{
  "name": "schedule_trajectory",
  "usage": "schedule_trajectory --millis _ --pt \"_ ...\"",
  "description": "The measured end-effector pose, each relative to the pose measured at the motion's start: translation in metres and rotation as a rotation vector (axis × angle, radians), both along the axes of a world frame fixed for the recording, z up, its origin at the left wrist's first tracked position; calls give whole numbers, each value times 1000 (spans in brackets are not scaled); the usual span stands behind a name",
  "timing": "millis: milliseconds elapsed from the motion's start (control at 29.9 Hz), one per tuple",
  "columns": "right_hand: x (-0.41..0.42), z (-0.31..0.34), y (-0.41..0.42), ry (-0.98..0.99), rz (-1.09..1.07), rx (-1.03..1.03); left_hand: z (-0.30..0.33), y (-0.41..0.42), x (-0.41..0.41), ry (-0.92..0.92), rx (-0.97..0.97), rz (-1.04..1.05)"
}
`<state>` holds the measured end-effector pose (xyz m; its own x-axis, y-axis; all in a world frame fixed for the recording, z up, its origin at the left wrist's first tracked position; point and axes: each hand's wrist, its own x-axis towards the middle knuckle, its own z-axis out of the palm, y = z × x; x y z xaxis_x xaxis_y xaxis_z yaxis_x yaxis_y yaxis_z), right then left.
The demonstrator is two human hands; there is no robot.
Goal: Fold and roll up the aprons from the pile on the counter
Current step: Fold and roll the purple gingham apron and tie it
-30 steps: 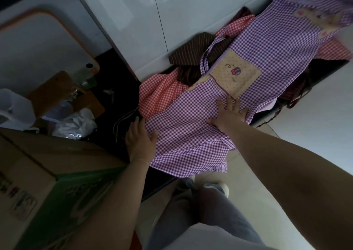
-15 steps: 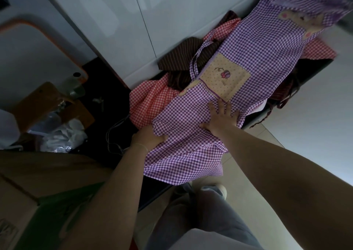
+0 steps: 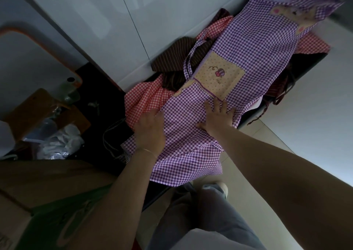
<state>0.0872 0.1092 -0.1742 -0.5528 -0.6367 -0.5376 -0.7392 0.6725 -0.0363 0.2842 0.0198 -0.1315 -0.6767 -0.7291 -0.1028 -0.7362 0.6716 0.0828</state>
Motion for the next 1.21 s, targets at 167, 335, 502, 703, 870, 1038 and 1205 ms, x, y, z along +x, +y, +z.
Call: schedule_trajectory --millis 167,335,502,703,870,1038,1205 --pt "15 5 32 200 23 -828 -39 31 -12 -292 311 -277" --pt "40 -7 104 -122 -331 -887 -54 33 -9 -367 326 -259" --pt "33 -26 126 -487 -836 -735 -55 36 -19 -419 346 -227" --pt "19 -14 120 -705 -590 -508 -51 44 -34 -353 346 -138" --pt "22 -15 116 -564 -409 -303 -52 47 -43 -365 357 -83" --pt "32 -14 126 -502 -504 -318 -56 49 -48 -333 390 -41" --pt "40 -8 142 -476 -607 -445 -56 49 -43 -193 409 -25"
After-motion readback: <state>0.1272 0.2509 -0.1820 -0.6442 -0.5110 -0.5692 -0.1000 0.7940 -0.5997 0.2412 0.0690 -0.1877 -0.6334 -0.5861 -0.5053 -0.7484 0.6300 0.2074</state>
